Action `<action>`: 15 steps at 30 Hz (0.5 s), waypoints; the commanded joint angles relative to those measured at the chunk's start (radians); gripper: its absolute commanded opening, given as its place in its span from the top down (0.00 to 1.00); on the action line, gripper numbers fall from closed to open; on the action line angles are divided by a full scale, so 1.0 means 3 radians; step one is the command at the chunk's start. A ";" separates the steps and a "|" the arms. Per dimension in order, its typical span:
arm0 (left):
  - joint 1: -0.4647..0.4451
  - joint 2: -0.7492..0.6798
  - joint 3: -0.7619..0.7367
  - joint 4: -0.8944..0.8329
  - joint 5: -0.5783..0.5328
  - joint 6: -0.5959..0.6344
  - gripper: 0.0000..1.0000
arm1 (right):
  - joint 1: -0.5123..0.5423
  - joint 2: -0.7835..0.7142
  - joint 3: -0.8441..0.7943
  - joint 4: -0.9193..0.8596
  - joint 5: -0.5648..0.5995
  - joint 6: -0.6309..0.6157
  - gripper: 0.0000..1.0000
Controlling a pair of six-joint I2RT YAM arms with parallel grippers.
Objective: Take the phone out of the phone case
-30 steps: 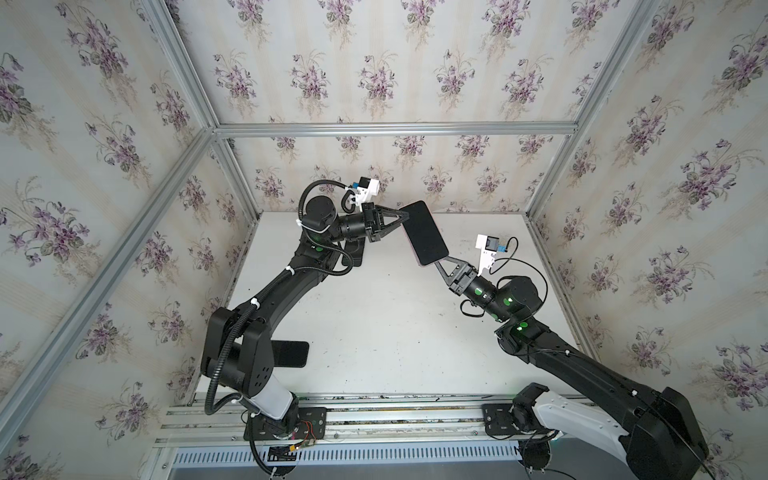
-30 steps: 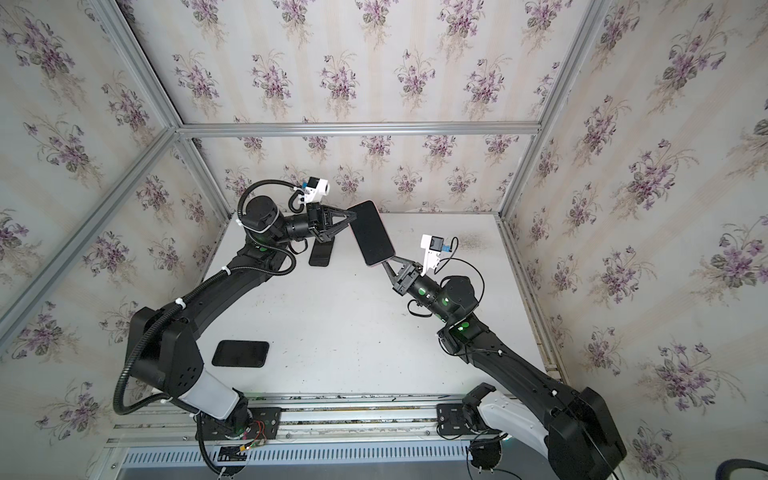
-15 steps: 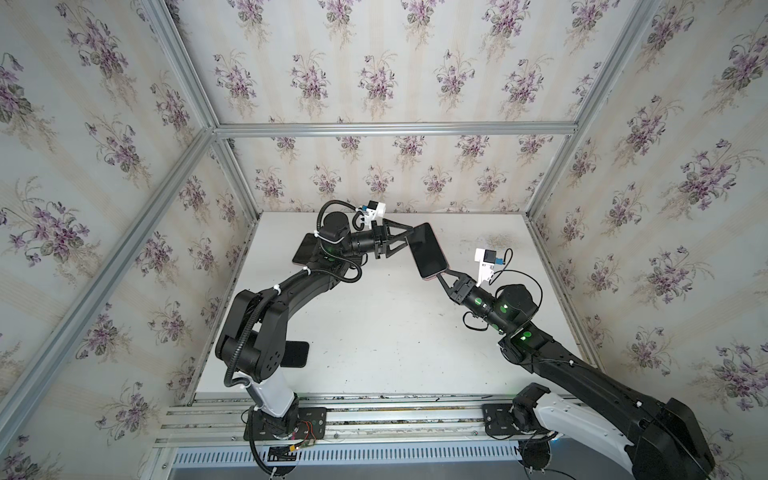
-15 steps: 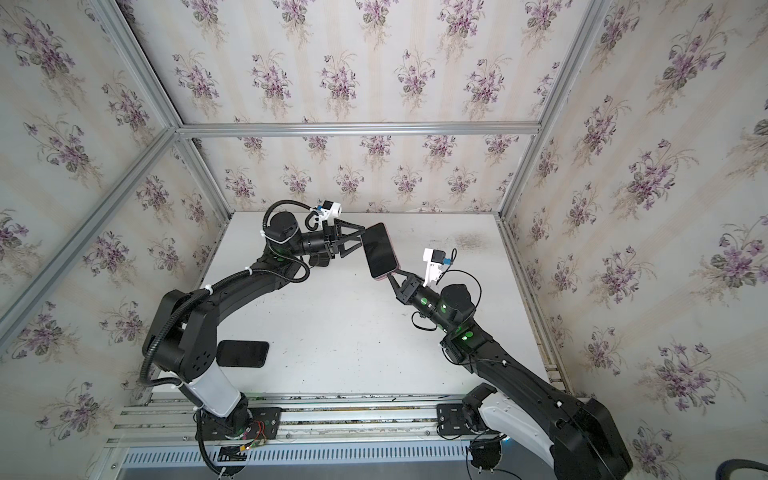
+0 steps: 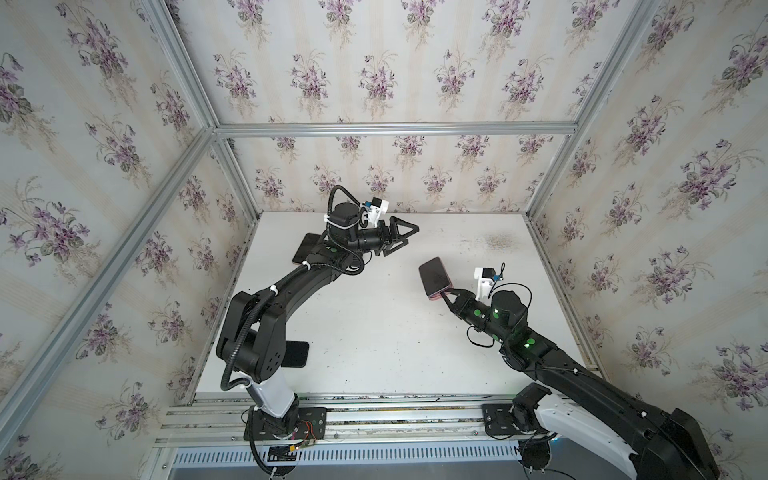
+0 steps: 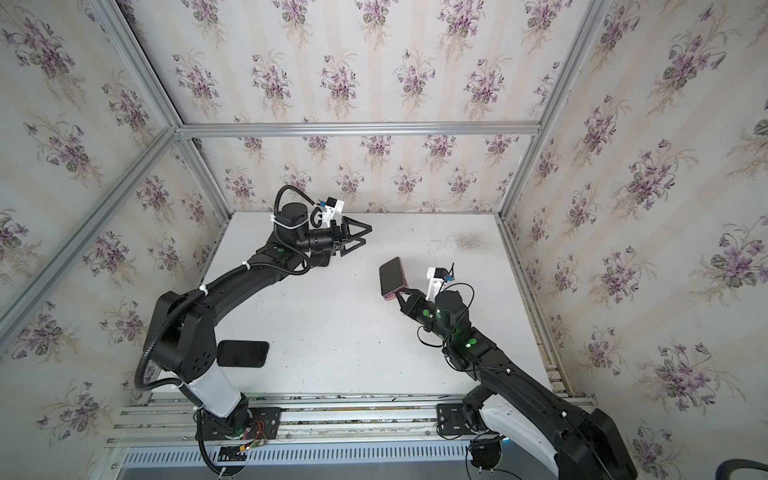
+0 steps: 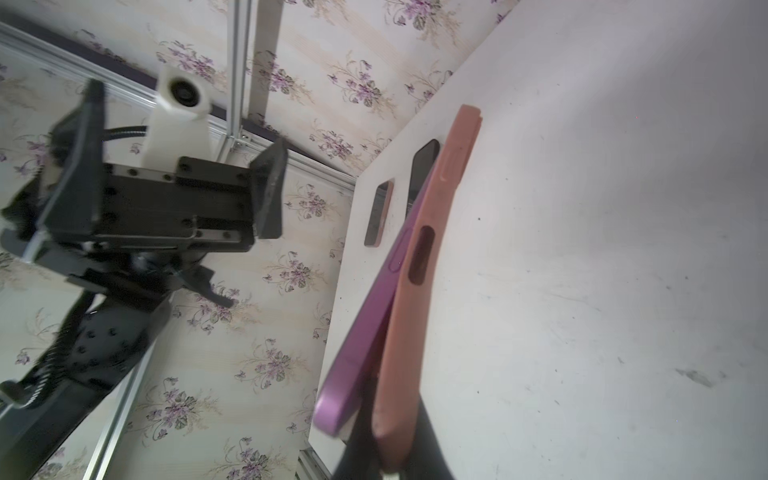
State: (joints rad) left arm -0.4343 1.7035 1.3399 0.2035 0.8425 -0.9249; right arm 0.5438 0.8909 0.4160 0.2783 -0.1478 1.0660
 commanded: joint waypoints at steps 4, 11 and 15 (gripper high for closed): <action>-0.0290 -0.0114 0.0166 -0.1499 -0.0410 0.1615 0.08 | 0.0003 0.0104 -0.0053 0.0140 0.0103 0.0199 1.00; -0.0744 -0.0176 0.0156 -0.2145 -0.0813 0.2565 0.08 | -0.0141 0.0185 -0.0072 0.0170 0.0068 0.0255 1.00; -0.0914 -0.0069 0.0242 -0.2385 -0.1092 0.2799 0.09 | -0.0145 0.0223 -0.0071 0.0178 0.0042 0.0273 1.00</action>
State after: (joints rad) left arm -0.6876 1.6684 1.3937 -0.4217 0.5983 -0.2150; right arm 0.5018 0.9531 0.3904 0.2550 -0.1303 1.1366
